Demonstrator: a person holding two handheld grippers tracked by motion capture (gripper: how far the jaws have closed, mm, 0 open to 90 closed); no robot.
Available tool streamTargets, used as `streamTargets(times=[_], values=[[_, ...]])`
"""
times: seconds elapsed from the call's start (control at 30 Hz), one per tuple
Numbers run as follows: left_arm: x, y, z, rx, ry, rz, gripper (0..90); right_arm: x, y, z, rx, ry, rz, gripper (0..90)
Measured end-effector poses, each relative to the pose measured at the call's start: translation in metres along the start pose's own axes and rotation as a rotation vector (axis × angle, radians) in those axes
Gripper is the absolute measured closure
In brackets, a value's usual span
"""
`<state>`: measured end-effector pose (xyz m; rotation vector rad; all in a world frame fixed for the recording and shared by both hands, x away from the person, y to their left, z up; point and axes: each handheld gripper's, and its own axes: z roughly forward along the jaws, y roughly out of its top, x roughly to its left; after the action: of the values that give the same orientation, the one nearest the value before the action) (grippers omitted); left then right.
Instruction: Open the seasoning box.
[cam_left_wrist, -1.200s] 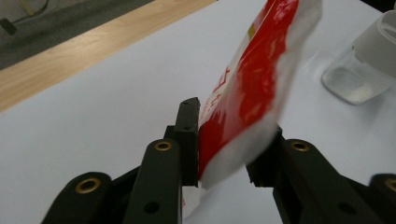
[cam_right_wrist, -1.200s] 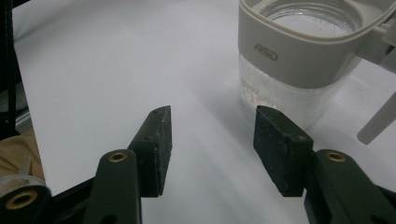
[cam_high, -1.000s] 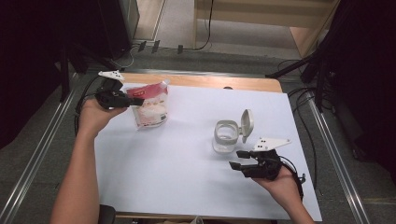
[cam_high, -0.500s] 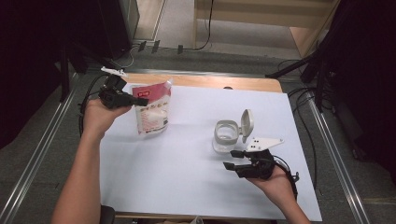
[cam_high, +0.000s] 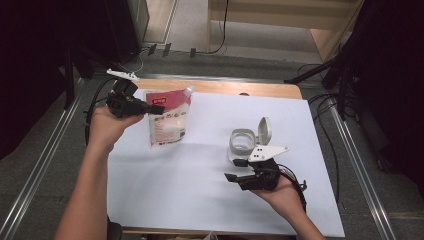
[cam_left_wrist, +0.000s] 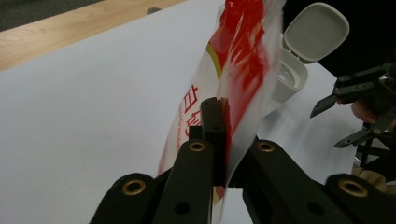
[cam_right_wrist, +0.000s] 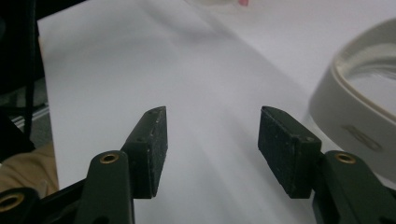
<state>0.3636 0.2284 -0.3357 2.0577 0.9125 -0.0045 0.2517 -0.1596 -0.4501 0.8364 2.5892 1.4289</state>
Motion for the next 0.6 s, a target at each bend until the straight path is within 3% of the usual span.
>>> streamTargets(times=[0.27,0.37,0.6], values=[[-0.023,0.004,-0.006,-0.012,-0.008,0.005,90.0,0.007,0.011,0.021,-0.017,0.016,-0.023,43.6],[-0.032,0.008,-0.009,-0.012,-0.011,0.006,90.0,0.007,0.013,0.027,-0.004,0.021,0.009,43.6],[-0.05,0.012,-0.007,-0.004,-0.035,0.042,90.0,0.013,0.019,0.043,0.0,0.011,-0.006,43.8]])
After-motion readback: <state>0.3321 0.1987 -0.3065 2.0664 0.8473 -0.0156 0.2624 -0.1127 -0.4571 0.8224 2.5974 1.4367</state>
